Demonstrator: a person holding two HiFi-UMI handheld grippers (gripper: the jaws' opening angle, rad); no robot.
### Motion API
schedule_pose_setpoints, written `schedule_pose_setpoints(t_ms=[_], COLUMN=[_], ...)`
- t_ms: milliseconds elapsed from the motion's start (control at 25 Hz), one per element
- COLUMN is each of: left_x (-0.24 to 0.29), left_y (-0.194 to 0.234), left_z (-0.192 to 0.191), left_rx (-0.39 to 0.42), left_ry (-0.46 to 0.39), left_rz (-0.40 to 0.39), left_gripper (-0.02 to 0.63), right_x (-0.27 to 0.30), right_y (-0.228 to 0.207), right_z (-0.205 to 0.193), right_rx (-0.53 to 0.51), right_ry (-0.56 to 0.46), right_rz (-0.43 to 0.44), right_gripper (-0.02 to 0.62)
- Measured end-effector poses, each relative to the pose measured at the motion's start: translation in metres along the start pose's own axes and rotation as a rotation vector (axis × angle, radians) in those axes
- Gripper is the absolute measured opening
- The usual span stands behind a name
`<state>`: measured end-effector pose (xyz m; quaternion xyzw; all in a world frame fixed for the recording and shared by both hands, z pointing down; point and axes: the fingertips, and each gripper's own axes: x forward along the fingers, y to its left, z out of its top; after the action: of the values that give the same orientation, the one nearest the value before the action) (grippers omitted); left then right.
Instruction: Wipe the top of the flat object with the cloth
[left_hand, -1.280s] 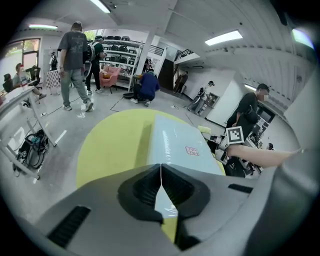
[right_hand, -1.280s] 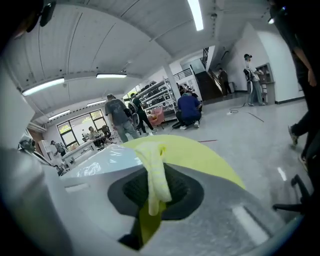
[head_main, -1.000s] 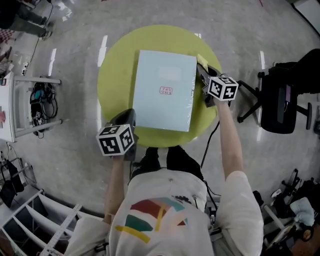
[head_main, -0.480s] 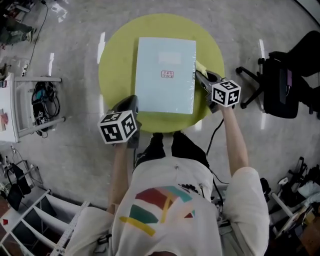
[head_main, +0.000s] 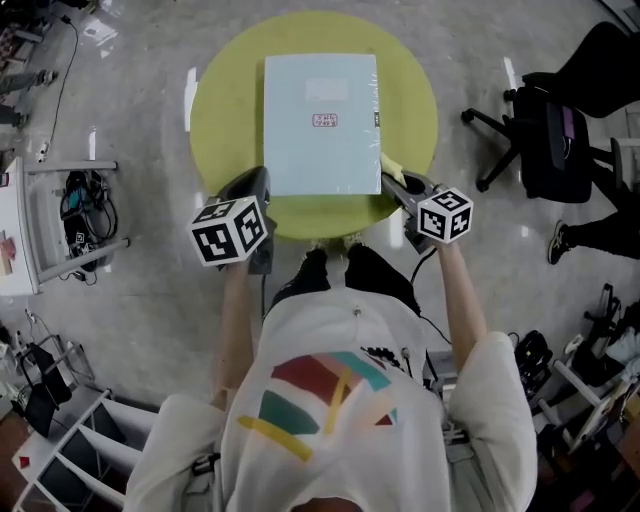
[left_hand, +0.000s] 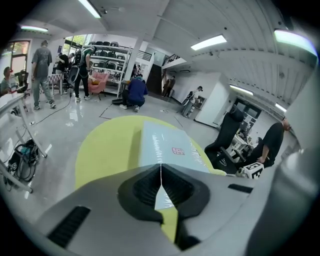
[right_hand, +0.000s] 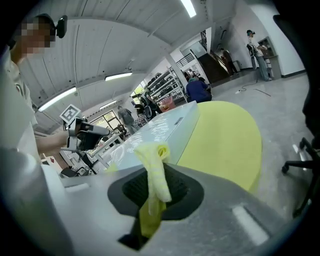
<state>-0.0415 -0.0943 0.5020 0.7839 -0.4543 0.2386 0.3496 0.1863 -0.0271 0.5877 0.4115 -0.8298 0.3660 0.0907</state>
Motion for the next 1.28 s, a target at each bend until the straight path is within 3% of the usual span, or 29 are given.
schedule_pose_setpoints(t_ms=[440,640,760,880,1080,1160,1280], left_x=[-0.004,-0.005,-0.010,-0.016,-0.031,-0.036,-0.042], left_y=[-0.001,0.007,0.017,0.034,0.059,0.066,0.076], left_z=[0.007,0.005,0.003,-0.001,-0.012,-0.014,-0.021], left_rx=[0.049,0.034,0.009,-0.023,-0.068,-0.077,-0.085], left_ry=[-0.016,-0.016,-0.029,-0.038,-0.041,-0.044,-0.038], left_rz=[-0.040,-0.042,-0.033,-0.011,0.032,0.045,0.063], left_gripper=[0.015,0.015,0.015,0.015,0.015,0.015,0.015], right_x=[-0.021,-0.029,-0.033,-0.007,0.075,0.107,0.143], right_y=[0.026,0.031,0.065,0.118,0.187,0.202,0.210], right_z=[-0.044,-0.033,-0.010,0.008,-0.011,-0.024,-0.036], right_rx=[0.037,0.016,-0.056,-0.152,-0.303,-0.372,-0.449], right_ry=[0.004,-0.035,-0.089,-0.112,-0.011,0.025,0.046], right_rz=[-0.030,-0.108,-0.094,0.006,0.176,0.164,0.069], right_gripper=[0.028,0.028,0.028,0.028,0.028,0.028,0.028])
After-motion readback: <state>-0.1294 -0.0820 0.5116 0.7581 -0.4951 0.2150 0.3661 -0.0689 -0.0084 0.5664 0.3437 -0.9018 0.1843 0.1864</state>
